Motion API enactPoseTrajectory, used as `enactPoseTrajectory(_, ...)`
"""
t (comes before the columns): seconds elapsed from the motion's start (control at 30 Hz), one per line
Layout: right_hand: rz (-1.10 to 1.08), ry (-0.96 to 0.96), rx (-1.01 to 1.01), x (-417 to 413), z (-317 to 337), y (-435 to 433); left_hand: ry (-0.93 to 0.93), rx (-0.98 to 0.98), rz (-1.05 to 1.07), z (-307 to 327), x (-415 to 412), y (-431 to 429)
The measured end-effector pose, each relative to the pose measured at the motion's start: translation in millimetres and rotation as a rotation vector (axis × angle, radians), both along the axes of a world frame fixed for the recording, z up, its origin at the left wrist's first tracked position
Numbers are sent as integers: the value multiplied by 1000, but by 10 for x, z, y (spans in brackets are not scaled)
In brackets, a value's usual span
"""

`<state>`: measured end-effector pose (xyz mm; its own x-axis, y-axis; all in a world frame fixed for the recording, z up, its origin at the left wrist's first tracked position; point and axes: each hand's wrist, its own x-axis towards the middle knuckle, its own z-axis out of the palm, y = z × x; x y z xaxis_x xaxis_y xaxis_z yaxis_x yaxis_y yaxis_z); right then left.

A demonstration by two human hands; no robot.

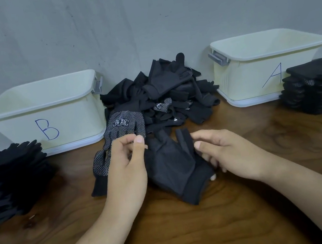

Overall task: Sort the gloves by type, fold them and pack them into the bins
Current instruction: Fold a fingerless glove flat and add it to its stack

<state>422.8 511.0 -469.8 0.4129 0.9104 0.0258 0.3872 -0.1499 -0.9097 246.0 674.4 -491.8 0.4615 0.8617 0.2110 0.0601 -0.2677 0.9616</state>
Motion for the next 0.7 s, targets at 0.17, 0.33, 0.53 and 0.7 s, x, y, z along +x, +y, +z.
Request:
enactPoseTrajectory(0.17,-229,-503,-193,63,-11,-34,81,238,-30,36,-27,-7)
enactPoseTrajectory(0.33,-325,-667,123,110,-71,-3,351,671,-293,-29,-23,-207)
enactPoseTrajectory(0.53,158,-711,112,78,-187,1,693,751,-444,-135,-12,-236)
enactPoseTrajectory(0.7,88,-808,-14,156,-170,-7,836,697,-583,-71,-24,-218)
